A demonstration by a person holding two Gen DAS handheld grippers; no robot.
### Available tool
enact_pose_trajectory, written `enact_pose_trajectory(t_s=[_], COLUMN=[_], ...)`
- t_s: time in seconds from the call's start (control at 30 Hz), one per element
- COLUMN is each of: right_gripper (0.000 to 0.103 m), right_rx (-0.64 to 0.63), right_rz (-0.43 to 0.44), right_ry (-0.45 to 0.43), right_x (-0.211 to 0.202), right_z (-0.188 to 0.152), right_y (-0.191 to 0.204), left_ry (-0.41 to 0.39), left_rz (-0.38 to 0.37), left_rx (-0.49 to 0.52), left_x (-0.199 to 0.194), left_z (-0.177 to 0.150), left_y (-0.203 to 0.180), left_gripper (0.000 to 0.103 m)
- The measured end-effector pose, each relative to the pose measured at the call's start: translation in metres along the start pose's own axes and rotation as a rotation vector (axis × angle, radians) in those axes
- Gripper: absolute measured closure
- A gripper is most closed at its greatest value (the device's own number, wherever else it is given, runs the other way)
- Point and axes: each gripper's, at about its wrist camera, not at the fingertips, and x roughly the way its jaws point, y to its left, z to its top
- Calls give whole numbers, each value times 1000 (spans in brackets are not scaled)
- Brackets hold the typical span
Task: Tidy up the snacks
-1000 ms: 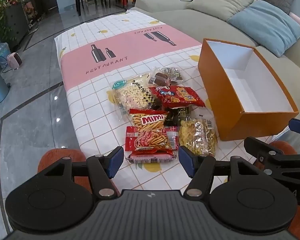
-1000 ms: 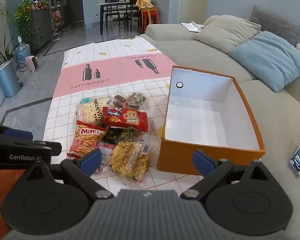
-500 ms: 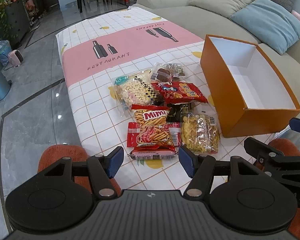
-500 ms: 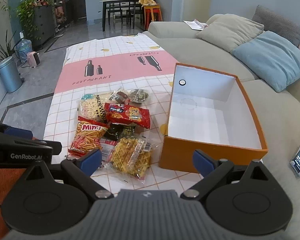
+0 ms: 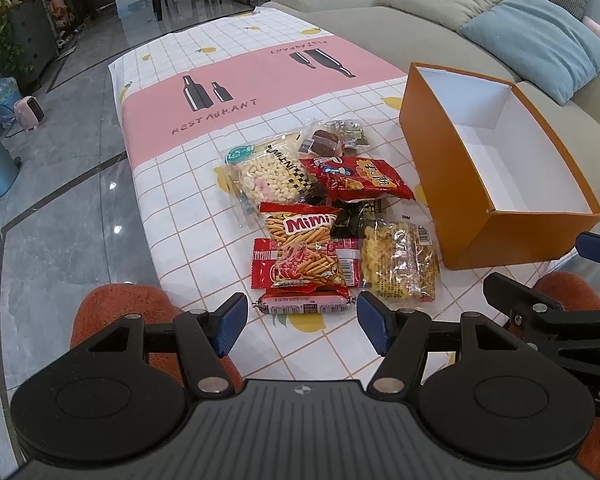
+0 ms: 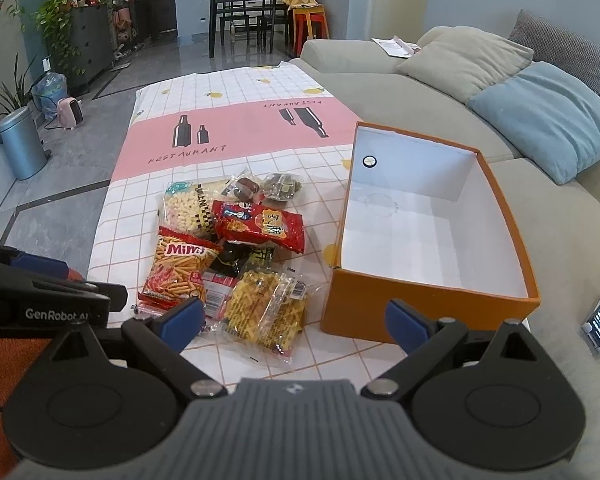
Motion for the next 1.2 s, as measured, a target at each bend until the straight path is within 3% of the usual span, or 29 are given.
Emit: enact_pose_trajectory(t_s=[1.2], right_gripper=[8], right_rx=[-2], right_rz=[28], right_ry=[39], right_x=[6], right_z=[-1], right_y=[1], left_ry=[15], left_rz=[-4], left_rx=[7], left_x=[3], left_z=[1], left_y=[-4], left_gripper=[30])
